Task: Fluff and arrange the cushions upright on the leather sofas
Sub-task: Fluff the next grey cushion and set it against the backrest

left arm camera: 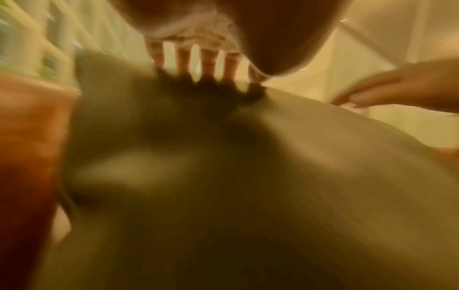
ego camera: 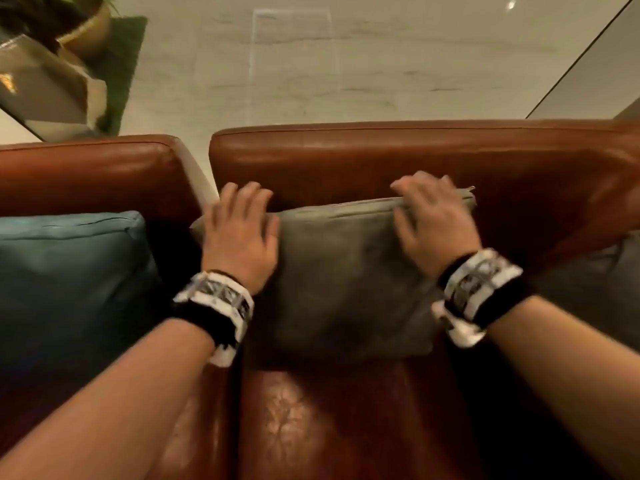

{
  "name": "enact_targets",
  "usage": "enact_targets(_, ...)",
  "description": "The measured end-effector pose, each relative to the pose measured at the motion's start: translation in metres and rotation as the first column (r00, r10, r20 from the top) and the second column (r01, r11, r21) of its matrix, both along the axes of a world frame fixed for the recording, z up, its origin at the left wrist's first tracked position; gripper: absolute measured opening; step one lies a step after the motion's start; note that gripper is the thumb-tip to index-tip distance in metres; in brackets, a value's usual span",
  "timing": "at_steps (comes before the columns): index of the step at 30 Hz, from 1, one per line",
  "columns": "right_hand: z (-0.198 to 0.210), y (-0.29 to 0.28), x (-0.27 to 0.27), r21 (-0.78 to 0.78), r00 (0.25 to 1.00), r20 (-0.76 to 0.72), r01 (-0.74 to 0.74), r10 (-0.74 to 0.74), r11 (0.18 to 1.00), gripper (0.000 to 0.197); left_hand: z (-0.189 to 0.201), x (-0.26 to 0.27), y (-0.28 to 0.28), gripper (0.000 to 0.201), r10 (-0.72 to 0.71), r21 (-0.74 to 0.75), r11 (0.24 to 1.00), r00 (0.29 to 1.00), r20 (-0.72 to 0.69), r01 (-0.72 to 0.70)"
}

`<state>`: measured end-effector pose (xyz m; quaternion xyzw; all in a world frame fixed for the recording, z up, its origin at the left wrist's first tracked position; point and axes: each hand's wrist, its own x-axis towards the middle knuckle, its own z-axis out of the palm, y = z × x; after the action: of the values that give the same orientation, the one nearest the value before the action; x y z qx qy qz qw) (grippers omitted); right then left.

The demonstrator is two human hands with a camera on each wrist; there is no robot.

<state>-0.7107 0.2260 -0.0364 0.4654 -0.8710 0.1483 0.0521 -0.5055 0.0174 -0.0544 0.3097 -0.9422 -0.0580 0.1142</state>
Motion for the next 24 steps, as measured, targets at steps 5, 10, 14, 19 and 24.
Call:
enact_targets(5, -0.062, -0.008, 0.089, 0.197, 0.974, -0.011, -0.218, 0.225, 0.956, 0.065, -0.047, -0.004, 0.05, 0.063, -0.277, -0.04, 0.958, 0.953, 0.125, 0.284)
enact_targets(10, -0.069, -0.023, 0.039, 0.306, 0.979, -0.135, -0.107, 0.154, 0.946, 0.072, -0.059, -0.017, 0.005, 0.067, -0.277, -0.08, 0.953, 0.949, 0.153, 0.292)
enact_targets(14, -0.063, -0.009, -0.01, 0.323, 0.992, -0.125, 0.046, -0.006, 0.945, 0.08, -0.062, -0.006, -0.031, 0.07, -0.254, -0.091, 0.958, 0.952, 0.173, 0.273)
enact_targets(19, -0.048, -0.002, -0.027, 0.369, 0.992, -0.104, 0.108, -0.074, 0.923, 0.078, -0.055, 0.009, -0.063, 0.07, -0.25, -0.032, 0.965, 0.947, 0.2, 0.261)
enact_targets(24, -0.015, -0.044, -0.011, 0.232, 0.998, 0.05, -0.042, 0.031, 0.972, 0.059, -0.029, -0.008, -0.038, 0.073, -0.188, 0.041, 0.982, 0.974, 0.126, 0.185)
